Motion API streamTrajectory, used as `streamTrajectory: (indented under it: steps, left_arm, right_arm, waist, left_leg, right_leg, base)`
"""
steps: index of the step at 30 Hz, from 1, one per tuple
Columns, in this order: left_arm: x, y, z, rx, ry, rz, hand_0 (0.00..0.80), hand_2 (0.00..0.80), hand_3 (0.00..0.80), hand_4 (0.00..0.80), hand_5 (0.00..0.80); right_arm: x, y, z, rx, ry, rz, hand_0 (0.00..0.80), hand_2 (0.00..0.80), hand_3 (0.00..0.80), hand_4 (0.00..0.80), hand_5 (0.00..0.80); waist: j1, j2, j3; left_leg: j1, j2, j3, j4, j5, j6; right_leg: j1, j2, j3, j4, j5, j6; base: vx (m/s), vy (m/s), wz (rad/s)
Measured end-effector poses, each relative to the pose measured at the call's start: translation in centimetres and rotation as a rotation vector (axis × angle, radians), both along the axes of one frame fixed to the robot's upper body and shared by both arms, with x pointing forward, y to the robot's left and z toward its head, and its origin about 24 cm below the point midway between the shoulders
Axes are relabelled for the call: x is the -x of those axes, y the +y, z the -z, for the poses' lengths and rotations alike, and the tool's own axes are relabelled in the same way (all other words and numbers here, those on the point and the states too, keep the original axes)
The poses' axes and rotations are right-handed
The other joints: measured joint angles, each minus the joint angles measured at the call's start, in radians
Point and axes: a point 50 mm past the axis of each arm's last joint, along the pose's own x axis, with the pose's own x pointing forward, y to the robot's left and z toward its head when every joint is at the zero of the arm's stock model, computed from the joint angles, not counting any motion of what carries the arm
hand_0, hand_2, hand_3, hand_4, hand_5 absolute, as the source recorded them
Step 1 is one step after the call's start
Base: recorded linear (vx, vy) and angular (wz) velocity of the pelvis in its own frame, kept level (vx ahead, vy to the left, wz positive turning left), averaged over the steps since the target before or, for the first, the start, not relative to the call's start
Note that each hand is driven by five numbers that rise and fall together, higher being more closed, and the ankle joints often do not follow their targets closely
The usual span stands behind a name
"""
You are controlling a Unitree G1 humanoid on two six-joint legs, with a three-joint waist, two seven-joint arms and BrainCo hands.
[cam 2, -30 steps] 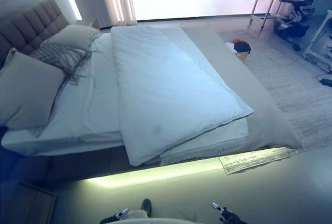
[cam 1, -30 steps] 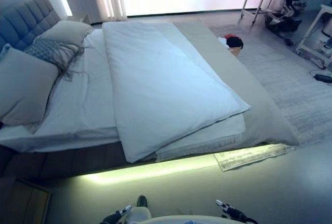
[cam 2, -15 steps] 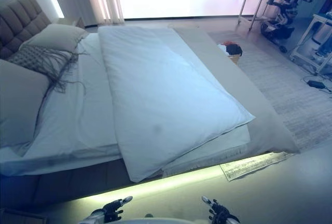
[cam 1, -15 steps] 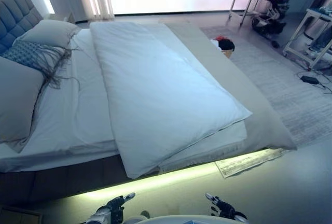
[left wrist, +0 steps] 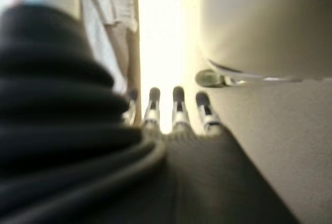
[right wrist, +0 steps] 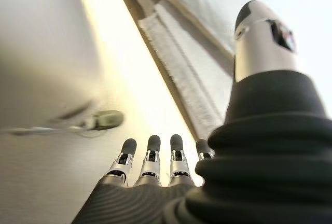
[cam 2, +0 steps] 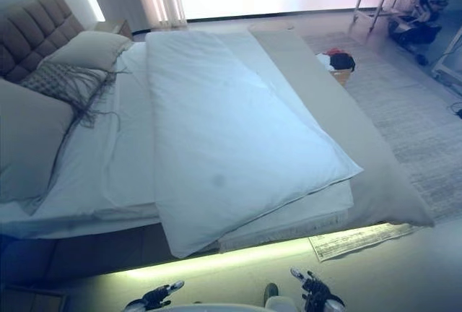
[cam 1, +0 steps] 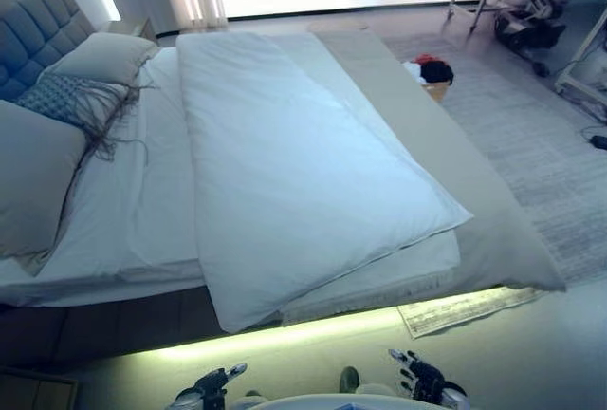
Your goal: Make the bed neatly
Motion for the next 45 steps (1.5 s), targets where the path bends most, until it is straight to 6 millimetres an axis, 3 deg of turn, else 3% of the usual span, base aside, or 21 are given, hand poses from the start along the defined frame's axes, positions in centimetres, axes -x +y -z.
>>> streamTrajectory:
  steps: [5,9,10,12,13,15,16,17,20,22,25,29,33,39,45]
  left_arm:
    - [0.0,-0.2,0.0,0.01,-0.001,0.002,0.0,0.0,0.0,0.0,0.0]
    - [0.7,0.0,0.1,0.004,0.023,-0.009,0.0,0.0,0.0,0.0,0.0]
    - [0.6,0.2,0.1,-0.004,0.019,-0.012,0.0,0.0,0.0,0.0,0.0]
    - [-1.0,1.2,-0.4,-0.037,-0.028,-0.019,0.0,0.0,0.0,0.0,0.0]
    - [-1.4,1.4,-0.6,-0.045,-0.045,-0.025,0.0,0.0,0.0,0.0,0.0]
    - [-1.0,0.5,-0.3,-0.022,-0.034,-0.021,0.0,0.0,0.0,0.0,0.0]
    - [-1.0,0.0,-0.2,-0.011,-0.031,-0.013,0.0,0.0,0.0,0.0,0.0]
    - [-1.3,-0.2,-0.2,-0.012,-0.031,0.006,0.0,0.0,0.0,0.0,0.0]
    - [-1.3,1.0,-0.4,-0.044,-0.031,0.024,0.0,0.0,0.0,0.0,0.0]
    - [-1.6,1.6,-0.6,-0.058,-0.039,0.03,0.0,0.0,0.0,0.0,0.0]
    - [-3.2,1.4,-1.0,-0.055,-0.08,0.076,0.0,0.0,0.0,0.0,0.0]
    - [-6.6,0.3,-2.0,-0.015,-0.19,0.069,0.0,0.0,0.0,0.0,0.0]
    - [-10.2,-0.3,-3.5,0.012,-0.307,0.064,0.0,0.0,0.0,0.0,0.0]
    - [-15.4,-1.4,-6.4,0.035,-0.465,0.106,0.0,0.0,0.0,0.0,0.0]
    - [-17.7,-1.6,-8.0,0.077,-0.548,0.026,0.0,0.0,0.0,0.0,0.0]
  right_arm:
    - [0.5,0.2,0.1,-0.007,0.01,0.001,0.0,0.0,0.0,0.0,0.0]
    - [1.0,0.5,0.3,-0.029,0.026,-0.039,0.0,0.0,0.0,0.0,0.0]
    - [0.8,0.8,0.3,-0.053,0.027,-0.048,0.0,0.0,0.0,0.0,0.0]
    - [0.4,2.0,0.5,-0.102,0.029,-0.068,0.0,0.0,0.0,0.0,0.0]
    - [0.4,2.1,0.5,-0.111,0.03,-0.074,0.0,0.0,0.0,0.0,0.0]
    - [0.0,1.5,0.3,-0.123,0.005,-0.022,0.0,0.0,0.0,0.0,0.0]
    - [-0.1,1.3,0.2,-0.131,-0.006,0.016,0.0,0.0,0.0,0.0,0.0]
    - [-0.4,1.1,0.1,-0.141,-0.021,0.058,0.0,0.0,0.0,0.0,0.0]
    - [-0.4,2.3,0.3,-0.212,-0.044,0.157,0.0,0.0,0.0,0.0,0.0]
    - [-1.0,2.2,0.1,-0.237,-0.075,0.195,0.0,0.0,0.0,0.0,0.0]
    - [-4.7,2.4,-1.0,-0.274,-0.181,0.244,0.0,0.0,0.0,0.0,0.0]
    - [-11.6,2.3,-4.2,-0.361,-0.41,0.358,0.0,0.0,0.0,0.0,0.0]
    - [-16.0,2.3,-7.1,-0.41,-0.542,0.417,0.0,0.0,0.0,0.0,0.0]
    - [-20.3,0.4,-11.1,-0.356,-0.64,0.451,0.0,0.0,0.0,0.0,0.0]
    - [-23.0,-2.4,-15.0,-0.311,-0.727,0.461,0.0,0.0,0.0,0.0,0.0]
  waist:
    - [-0.003,0.004,-0.011]
    - [-0.002,0.002,-0.011]
    - [0.002,-0.008,-0.004]
    - [0.035,-0.067,0.02]
    - [0.049,-0.066,0.028]
    - [0.046,-0.002,0.038]
    - [0.045,0.018,0.041]
    - [0.046,0.026,0.042]
    - [0.044,-0.02,0.051]
    - [0.046,-0.035,0.054]
    - [0.048,-0.031,0.088]
    - [0.049,0.022,0.206]
    - [0.049,0.034,0.284]
    - [0.049,0.031,0.367]
    - [0.051,0.03,0.385]
  left_leg:
    - [0.02,-0.012,-0.001,-0.019,-0.005,-0.029]
    - [0.049,-0.019,0.0,-0.017,-0.014,-0.032]
    - [0.015,-0.024,-0.014,0.062,-0.039,-0.038]
    - [-0.131,-0.05,-0.064,0.333,-0.057,-0.054]
    - [-0.158,-0.032,-0.056,0.348,-0.072,-0.067]
    - [-0.162,0.025,-0.008,0.279,-0.054,-0.04]
    - [-0.179,0.025,-0.006,0.262,-0.054,-0.038]
    - [-0.201,0.021,-0.009,0.246,-0.046,-0.014]
    - [-0.218,-0.036,0.003,0.163,-0.034,0.003]
    - [-0.235,-0.051,0.004,0.119,0.014,0.021]
    - [-0.31,-0.052,0.003,0.119,0.049,0.027]
    - [-0.385,-0.042,0.001,0.134,0.086,0.026]
    - [-0.461,-0.039,-0.003,0.162,0.091,0.019]
    - [-0.556,-0.044,-0.006,0.268,0.059,0.019]
    - [-0.667,-0.042,-0.029,0.437,-0.01,0.015]
  right_leg:
    - [0.022,-0.008,-0.002,-0.02,0.009,0.006]
    - [0.053,-0.016,-0.009,-0.023,-0.006,0.025]
    - [0.053,-0.026,-0.012,-0.024,-0.013,0.02]
    - [0.055,-0.077,-0.003,-0.022,-0.012,0.009]
    - [0.057,-0.077,-0.008,-0.023,-0.008,0.007]
    - [0.051,-0.057,-0.052,0.008,-0.019,0.013]
    - [0.028,-0.06,-0.066,0.035,-0.026,0.021]
    - [-0.008,-0.068,-0.072,0.066,-0.031,0.029]
    - [-0.051,-0.126,-0.068,0.083,-0.026,0.056]
    - [-0.086,-0.138,-0.067,0.089,-0.027,0.059]
    - [-0.172,-0.141,-0.062,0.122,-0.023,0.067]
    - [-0.246,-0.134,-0.063,0.154,-0.019,0.061]
    - [-0.333,-0.139,-0.062,0.21,-0.034,0.048]
    - [-0.462,-0.173,-0.045,0.395,-0.112,0.048]
    - [-0.594,-0.204,-0.019,0.604,-0.214,0.026]
  base:
    - [0.123,0.035,0.01]
    - [0.072,0.054,0.04]
    - [0.005,0.134,0.12]
    - [0.064,0.275,-0.01]
    - [0.049,0.307,-0.15]
    - [0.034,0.227,-0.02]
    - [0.065,0.174,0.03]
    - [0.068,0.136,-0.09]
    - [0.006,0.072,0.14]
    - [-0.148,0.025,0.3]
    - [-0.236,-0.056,0.19]
    - [-0.157,-0.076,0.1]
    - [-0.169,-0.041,0.02]
    - [-0.105,0.003,0.06]
    - [-0.048,-0.013,0.06]
